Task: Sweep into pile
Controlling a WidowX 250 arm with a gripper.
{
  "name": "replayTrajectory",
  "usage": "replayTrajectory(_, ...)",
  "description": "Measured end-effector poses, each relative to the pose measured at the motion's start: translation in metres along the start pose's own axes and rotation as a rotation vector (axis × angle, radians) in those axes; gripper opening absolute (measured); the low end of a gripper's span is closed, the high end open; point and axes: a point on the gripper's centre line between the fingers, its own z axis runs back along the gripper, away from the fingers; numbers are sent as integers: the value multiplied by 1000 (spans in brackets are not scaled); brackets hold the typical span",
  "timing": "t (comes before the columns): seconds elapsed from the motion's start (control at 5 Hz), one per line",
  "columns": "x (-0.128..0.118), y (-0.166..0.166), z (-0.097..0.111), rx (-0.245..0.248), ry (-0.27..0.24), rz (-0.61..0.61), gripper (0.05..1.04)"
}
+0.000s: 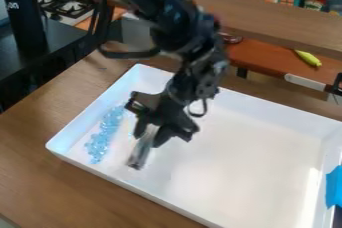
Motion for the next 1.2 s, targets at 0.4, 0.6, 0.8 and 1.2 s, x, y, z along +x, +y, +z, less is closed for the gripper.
replayTrajectory(0.4, 0, -77, 45, -131, 37, -83, 375)
replayTrajectory(0.6, 2, -109, 73, -182, 24, -103, 375)
replayTrajectory(0.8, 0, -134, 81, -192, 12, -120, 375)
replayTrajectory(1.2, 0, -172, 64, -227, -26, -153, 375)
